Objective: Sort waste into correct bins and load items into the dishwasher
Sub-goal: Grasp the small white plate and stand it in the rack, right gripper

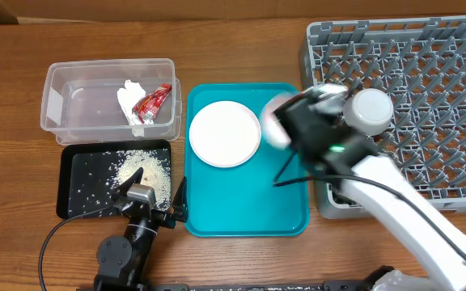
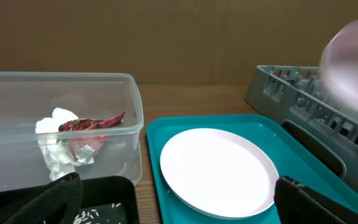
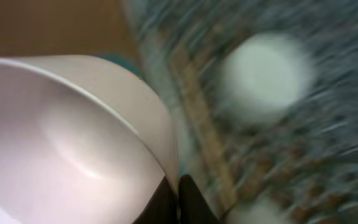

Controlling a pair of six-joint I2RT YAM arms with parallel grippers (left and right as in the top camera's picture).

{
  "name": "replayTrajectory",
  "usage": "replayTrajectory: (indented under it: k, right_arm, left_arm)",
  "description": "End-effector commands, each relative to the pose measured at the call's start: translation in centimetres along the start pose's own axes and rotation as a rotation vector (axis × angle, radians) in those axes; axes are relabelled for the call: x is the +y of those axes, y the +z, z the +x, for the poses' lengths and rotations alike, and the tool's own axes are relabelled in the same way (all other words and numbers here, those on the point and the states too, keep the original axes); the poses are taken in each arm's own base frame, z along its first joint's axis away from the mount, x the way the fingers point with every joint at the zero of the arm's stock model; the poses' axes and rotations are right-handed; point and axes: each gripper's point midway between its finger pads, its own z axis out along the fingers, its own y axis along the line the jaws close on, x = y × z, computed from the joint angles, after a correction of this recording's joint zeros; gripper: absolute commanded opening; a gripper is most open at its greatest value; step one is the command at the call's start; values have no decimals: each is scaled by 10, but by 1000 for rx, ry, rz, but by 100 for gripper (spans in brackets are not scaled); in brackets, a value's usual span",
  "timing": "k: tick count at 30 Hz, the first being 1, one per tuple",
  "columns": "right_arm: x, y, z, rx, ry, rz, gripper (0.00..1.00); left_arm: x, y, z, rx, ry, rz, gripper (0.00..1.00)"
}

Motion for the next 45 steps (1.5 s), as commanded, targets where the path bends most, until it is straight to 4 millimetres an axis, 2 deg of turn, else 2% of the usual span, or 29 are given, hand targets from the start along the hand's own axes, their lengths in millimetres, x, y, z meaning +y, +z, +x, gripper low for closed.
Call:
replayTrajectory:
  k: [1, 5, 11, 15, 19, 22, 26, 33, 38, 45]
  right_arm:
    - [-90, -17, -67, -329, 71, 435, 4]
    - [-144, -7, -78, -348, 119, 651, 4]
    - [-212, 26, -71, -244, 177, 863, 4]
    - [-244, 50, -63, -183, 229, 942, 4]
    - [-262, 77, -62, -109, 192, 962, 4]
    - [-267, 95, -64, -80, 152, 963, 4]
    - [-261, 117, -63, -39, 58, 963, 4]
    - [-253, 147, -42, 48, -51, 976, 4]
    - [-246, 156, -35, 74, -79, 957, 4]
    - [-223, 161, -34, 72, -105, 886, 4]
  left_arm:
    - [-1, 0, 0, -3, -7, 10, 100]
    - [-1, 0, 0, -3, -7, 10, 100]
    - [-1, 0, 0, -3, -7, 10, 100]
    - [-1, 0, 0, -3, -7, 11, 100]
    - [-1, 0, 0, -3, -7, 10, 100]
    - [-1, 0, 0, -3, -7, 10, 100]
    - [-1, 0, 0, -3, -7, 10, 100]
    - [-1, 0, 0, -3, -7, 10, 100]
    - [-1, 0, 0, -3, -7, 10, 100]
    - [-1, 0, 0, -3, -7, 10, 100]
